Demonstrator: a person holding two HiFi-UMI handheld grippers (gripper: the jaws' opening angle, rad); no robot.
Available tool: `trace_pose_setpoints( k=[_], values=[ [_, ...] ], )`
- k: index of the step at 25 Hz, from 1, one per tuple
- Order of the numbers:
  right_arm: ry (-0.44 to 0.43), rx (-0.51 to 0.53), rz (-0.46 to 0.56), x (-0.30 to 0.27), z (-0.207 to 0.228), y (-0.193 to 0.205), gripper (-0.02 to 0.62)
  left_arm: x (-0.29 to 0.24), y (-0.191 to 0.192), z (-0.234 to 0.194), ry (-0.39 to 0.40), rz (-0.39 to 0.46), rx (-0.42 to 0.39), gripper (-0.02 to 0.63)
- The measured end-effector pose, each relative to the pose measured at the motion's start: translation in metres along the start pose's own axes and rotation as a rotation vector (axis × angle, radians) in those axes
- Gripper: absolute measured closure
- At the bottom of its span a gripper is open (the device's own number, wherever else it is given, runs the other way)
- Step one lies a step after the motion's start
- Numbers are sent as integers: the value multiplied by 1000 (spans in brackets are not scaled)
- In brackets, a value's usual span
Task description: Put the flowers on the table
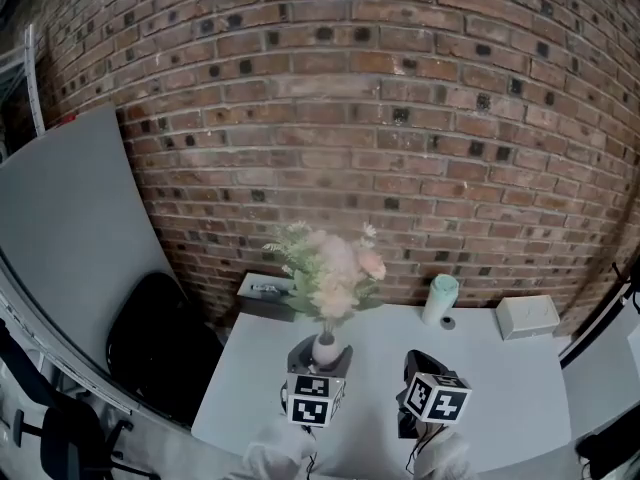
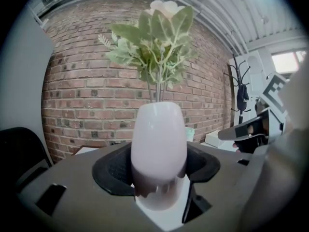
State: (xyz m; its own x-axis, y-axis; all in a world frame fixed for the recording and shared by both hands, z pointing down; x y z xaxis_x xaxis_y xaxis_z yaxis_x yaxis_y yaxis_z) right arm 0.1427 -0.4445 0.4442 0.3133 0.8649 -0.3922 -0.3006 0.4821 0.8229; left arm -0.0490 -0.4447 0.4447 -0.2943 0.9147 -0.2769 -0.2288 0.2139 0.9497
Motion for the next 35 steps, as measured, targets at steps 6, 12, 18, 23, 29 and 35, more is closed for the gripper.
trace_pose_setpoints(
  k=[6, 12, 18, 23, 29, 35],
  values=[
    [-36, 43, -53, -50, 8, -5, 572, -46, 5, -6, -14, -17, 6, 322],
    [-92, 93, -92, -105, 12, -8, 572, -96, 12, -9, -46, 19, 7, 322],
    [-144, 103, -106, -158, 10, -12, 572, -145, 34, -15, -87, 6, 14, 322],
    [-156, 128, -116, -200, 13, -1, 572, -180, 54, -25, -131, -14, 46, 321],
    [-175, 177, -155, -242, 18, 29, 572, -213, 86, -36, -187, -30, 68, 322],
    [-212, 171, -167, -275, 14, 38, 572, -247, 96, -48, -226, -12, 66, 322]
  ],
)
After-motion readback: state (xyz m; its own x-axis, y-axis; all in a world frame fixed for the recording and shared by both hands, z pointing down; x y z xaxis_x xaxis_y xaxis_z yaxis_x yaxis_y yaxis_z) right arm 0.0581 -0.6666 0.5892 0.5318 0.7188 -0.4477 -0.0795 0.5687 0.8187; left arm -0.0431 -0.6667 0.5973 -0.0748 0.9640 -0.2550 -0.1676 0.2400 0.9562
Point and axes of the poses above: the fingertips, and each gripper's own axes: x backward along the fingers, z to its right, y out of its underside, the point moved 3 cm from there along x, backward along the fingers, and after that the axes turned 11 degrees about -x, right-handed, at the moved point
